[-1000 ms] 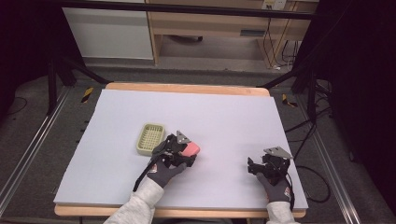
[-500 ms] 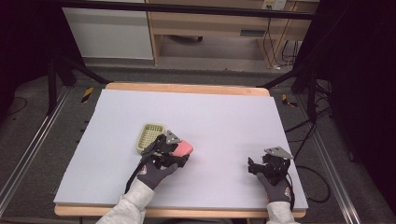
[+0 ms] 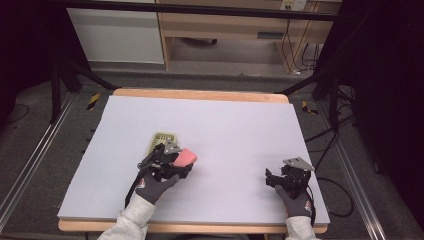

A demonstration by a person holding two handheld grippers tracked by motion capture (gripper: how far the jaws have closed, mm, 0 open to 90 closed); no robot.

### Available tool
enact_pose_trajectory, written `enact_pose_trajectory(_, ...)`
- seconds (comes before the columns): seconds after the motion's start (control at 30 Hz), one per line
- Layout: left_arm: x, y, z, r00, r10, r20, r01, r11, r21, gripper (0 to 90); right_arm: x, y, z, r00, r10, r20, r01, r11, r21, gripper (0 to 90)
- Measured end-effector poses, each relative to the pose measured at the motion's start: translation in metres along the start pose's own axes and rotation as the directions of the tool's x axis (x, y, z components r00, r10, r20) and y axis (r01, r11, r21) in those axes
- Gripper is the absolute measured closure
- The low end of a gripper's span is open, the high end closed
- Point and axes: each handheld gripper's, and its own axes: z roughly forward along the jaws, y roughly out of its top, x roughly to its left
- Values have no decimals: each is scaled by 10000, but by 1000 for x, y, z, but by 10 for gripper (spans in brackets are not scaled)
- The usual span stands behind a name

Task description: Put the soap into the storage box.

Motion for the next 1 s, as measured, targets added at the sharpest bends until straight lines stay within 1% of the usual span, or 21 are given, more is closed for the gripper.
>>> enact_pose_trajectory(0.13, 10, -1, -7, 9996, -234, -165, 231, 9996, -137, 370, 0, 0, 0, 10000, 23, -29, -23, 10000, 2, 58)
enact_pose_trajectory(0.37, 19, 0, -14, 9985, -406, -367, 396, 9989, -269, 370, 0, 0, 0, 10000, -4, -10, 4, 10000, 6, 58)
enact_pose_trajectory(0.5, 26, 1, -20, 9973, -598, -436, 576, 9971, -492, 371, 0, 0, 0, 10000, 4, -12, -4, 10000, 6, 58)
enact_pose_trajectory(0.57, 27, 1, -20, 9971, -615, -446, 593, 9970, -495, 371, 0, 0, 0, 10000, 1, -13, -1, 10000, 9, 58)
enact_pose_trajectory(0.73, 36, 1, -23, 9950, -798, -604, 766, 9956, -534, 370, 0, 0, 0, 10000, -36, -18, 36, 10000, -5, 58)
enact_pose_trajectory(0.9, 45, 1, -21, 9928, -966, -711, 929, 9943, -532, 371, 1, 1, 0, 10000, -70, -13, 69, 9999, -77, 58)
enact_pose_trajectory(1.0, 49, 0, -20, 9913, -1071, -768, 1034, 9934, -504, 371, 0, 1, 0, 9999, 52, -105, -52, 10000, -63, 61)
